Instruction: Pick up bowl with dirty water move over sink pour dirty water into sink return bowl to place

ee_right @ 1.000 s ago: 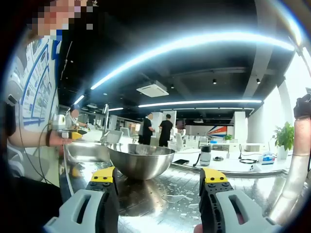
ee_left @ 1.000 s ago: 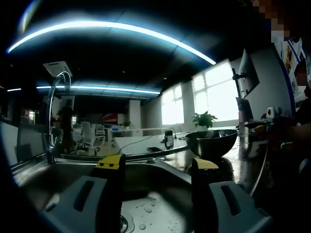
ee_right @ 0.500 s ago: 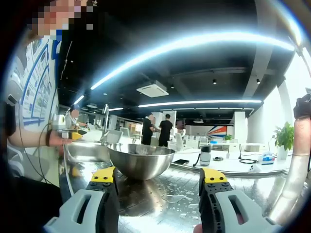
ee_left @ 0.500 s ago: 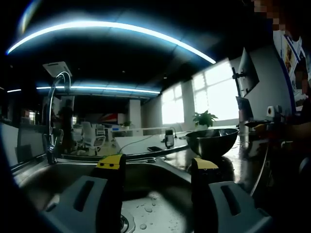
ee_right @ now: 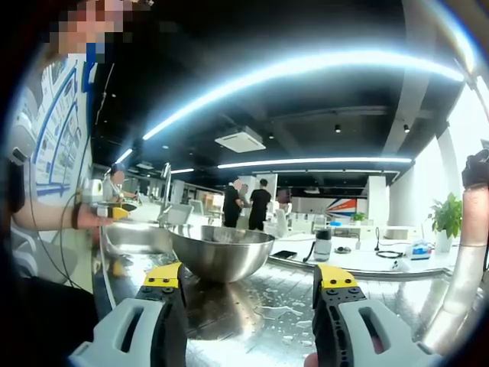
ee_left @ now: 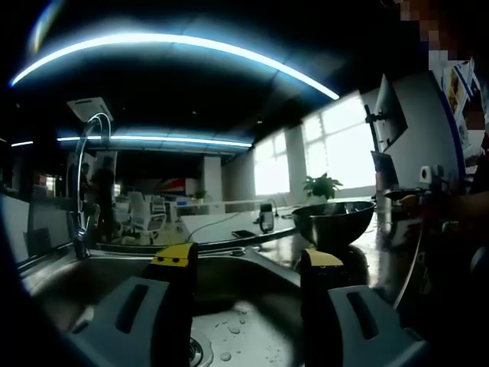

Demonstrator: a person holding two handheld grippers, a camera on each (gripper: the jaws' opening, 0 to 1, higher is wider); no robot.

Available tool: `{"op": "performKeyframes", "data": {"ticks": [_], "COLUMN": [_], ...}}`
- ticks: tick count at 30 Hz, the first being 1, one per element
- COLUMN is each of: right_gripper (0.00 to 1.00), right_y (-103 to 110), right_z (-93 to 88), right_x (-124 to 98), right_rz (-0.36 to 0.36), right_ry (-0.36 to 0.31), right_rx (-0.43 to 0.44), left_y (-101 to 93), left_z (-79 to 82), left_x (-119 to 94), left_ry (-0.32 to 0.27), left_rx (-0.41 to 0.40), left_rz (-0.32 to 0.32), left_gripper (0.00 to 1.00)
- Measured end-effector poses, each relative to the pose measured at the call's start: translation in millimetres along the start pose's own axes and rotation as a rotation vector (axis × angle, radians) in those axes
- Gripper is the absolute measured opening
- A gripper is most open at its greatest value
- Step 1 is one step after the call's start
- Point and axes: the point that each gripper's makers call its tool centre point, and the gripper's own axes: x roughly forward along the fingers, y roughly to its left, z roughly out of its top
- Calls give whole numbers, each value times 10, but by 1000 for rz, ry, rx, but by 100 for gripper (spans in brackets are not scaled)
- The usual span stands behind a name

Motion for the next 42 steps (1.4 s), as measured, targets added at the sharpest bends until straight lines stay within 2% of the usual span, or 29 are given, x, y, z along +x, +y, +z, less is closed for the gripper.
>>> {"op": "performKeyframes", "data": {"ticks": [42], "right_gripper": [57], "right_y": [21], "right_z": [5], "right_x": [-1], "right_rz": [6], "right_ry": [-1], "right_rx": [2], "left_y": [-1], "left_z": [-28], "left_x": [14], "left_ry": [16], "left_rx": [14], "left_rz": [-3], "left_gripper": [52]}}
